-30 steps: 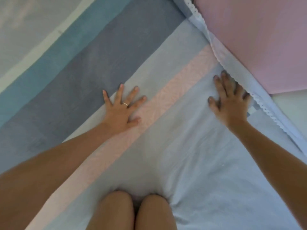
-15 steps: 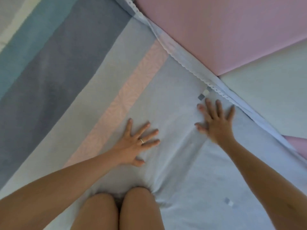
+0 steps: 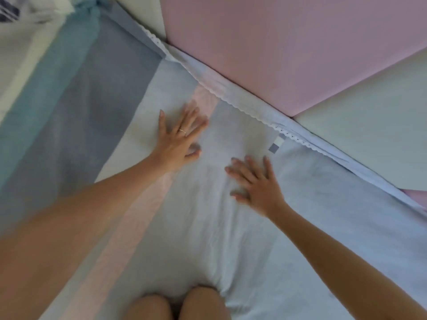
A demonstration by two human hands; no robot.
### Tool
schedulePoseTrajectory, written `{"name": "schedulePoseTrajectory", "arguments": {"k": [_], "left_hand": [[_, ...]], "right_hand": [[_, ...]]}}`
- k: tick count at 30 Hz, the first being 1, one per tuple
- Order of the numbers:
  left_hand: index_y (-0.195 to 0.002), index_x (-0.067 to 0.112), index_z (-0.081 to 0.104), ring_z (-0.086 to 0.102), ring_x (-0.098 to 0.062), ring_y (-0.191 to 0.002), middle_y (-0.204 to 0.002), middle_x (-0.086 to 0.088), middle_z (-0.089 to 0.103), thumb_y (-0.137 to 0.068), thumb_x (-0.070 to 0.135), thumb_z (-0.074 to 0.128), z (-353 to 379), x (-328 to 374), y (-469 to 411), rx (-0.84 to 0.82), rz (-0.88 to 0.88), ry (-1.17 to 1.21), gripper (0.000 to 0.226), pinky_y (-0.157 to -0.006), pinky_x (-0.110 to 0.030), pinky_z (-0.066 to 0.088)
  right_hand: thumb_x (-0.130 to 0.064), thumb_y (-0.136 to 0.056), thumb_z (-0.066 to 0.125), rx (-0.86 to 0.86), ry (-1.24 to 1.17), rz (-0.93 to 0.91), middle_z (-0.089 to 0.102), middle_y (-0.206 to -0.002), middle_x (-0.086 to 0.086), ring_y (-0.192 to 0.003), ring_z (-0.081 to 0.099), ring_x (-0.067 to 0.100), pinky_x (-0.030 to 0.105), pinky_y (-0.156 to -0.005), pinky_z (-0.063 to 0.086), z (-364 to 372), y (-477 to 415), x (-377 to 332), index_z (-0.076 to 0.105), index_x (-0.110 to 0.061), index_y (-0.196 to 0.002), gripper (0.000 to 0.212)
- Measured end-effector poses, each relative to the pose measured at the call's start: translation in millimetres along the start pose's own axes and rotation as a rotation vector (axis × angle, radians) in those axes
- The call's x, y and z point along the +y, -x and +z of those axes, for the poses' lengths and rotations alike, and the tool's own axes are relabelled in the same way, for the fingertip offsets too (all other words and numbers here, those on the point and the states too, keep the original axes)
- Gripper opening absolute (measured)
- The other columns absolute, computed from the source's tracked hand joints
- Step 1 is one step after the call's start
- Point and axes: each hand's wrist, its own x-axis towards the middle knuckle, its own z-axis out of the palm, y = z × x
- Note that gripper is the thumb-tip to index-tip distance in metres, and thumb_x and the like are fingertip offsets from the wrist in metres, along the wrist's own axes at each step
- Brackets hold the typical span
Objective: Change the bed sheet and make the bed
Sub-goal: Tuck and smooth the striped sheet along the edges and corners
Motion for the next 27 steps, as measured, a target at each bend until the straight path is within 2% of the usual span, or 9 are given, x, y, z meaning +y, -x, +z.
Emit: {"name": "schedulePoseTrajectory", "arguments": {"k": [3,7,9,11,15,20,23,25,27], "left_hand": [[-0.145,0.016,0.028,0.012,-0.027,-0.143,-0.154,-0.017,0.021,-0.086,0.039,0.039,3,-28,46,0.161,-0.27,0.092,0.064,-0.105,-0.07,0.008],[-0.142,0.011,0.034,0.009,-0.027,-0.146,-0.156,-0.016,0.017,-0.086,0.035,0.036,15,-76,139,0.217,-0.713,0.169,0.061,-0.111,-0.054,-0.011],[-0.143,0.01,0.035,0.011,-0.027,-0.146,-0.157,-0.014,0.018,-0.088,0.038,0.03,20,-111,175,0.179,-0.911,0.179,0.062,-0.112,-0.058,-0.005],[-0.147,0.011,0.031,0.013,-0.025,-0.146,-0.157,-0.009,0.019,-0.088,0.044,0.023,20,-152,190,0.121,-1.036,0.182,0.068,-0.111,-0.062,0.003],[-0.152,0.024,0.013,0.008,-0.021,-0.147,-0.16,0.002,0.01,-0.084,0.054,0.025,18,-235,196,-0.03,-0.821,0.073,0.075,-0.106,-0.071,0.005],[-0.151,0.023,0.022,0.014,-0.018,-0.146,-0.158,0.004,0.017,-0.083,0.045,0.035,30,-272,195,0.156,-0.709,0.054,0.072,-0.109,-0.068,0.001],[-0.145,0.019,0.036,0.03,-0.02,-0.141,-0.152,0.0,0.034,-0.083,0.04,0.041,33,-269,197,0.254,-0.692,0.093,0.066,-0.112,-0.061,0.006],[-0.131,0.021,0.046,0.053,-0.027,-0.117,-0.133,-0.004,0.054,-0.082,0.035,0.043,25,-279,189,0.369,-0.68,0.121,0.051,-0.108,-0.05,0.018],[-0.119,0.022,0.048,0.051,-0.027,-0.1,-0.115,-0.005,0.058,-0.079,0.03,0.043,1,-317,166,0.53,-0.794,0.122,0.041,-0.095,-0.038,0.023]], "right_hand": [[-0.04,-0.092,0.042,0.093,-0.055,0.45,0.03,-0.154,0.011,-0.141,0.024,0.037,0.057,-0.114,0.009,-24,-59,3,0.032,-0.015,-0.146,0.061],[-0.028,-0.087,0.045,0.19,-0.292,-0.019,0.04,-0.149,0.012,-0.137,0.028,0.032,0.049,-0.114,0.02,-50,-136,-77,0.038,-0.012,-0.143,0.059],[-0.03,-0.086,0.046,0.152,-0.328,-0.237,0.04,-0.15,0.007,-0.138,0.029,0.028,0.046,-0.114,0.018,-50,-178,-124,0.042,-0.017,-0.143,0.059],[-0.038,-0.086,0.044,0.105,-0.345,-0.128,0.038,-0.151,0.006,-0.139,0.028,0.025,0.043,-0.114,0.014,-51,-230,-156,0.039,-0.017,-0.145,0.062],[-0.047,-0.089,0.022,0.097,-0.477,0.384,0.015,-0.159,0.011,-0.146,0.015,0.028,0.043,-0.118,0.001,-62,-354,-195,0.015,-0.008,-0.152,0.074],[-0.035,-0.092,0.026,0.189,-0.317,0.037,0.023,-0.157,0.01,-0.145,0.02,0.025,0.043,-0.119,0.004,-73,-468,-189,0.019,-0.012,-0.152,0.065],[-0.03,-0.089,0.032,0.206,-0.288,-0.001,0.034,-0.152,0.009,-0.14,0.029,0.026,0.044,-0.119,0.006,-66,-484,-186,0.028,-0.012,-0.149,0.063],[-0.03,-0.087,0.033,0.203,-0.287,0.005,0.037,-0.15,0.009,-0.137,0.032,0.026,0.043,-0.118,0.006,-64,-483,-183,0.03,-0.012,-0.148,0.063],[-0.03,-0.085,0.032,0.203,-0.285,0.0,0.038,-0.148,0.01,-0.135,0.034,0.026,0.044,-0.118,0.007,-65,-488,-184,0.03,-0.013,-0.147,0.064]]}}
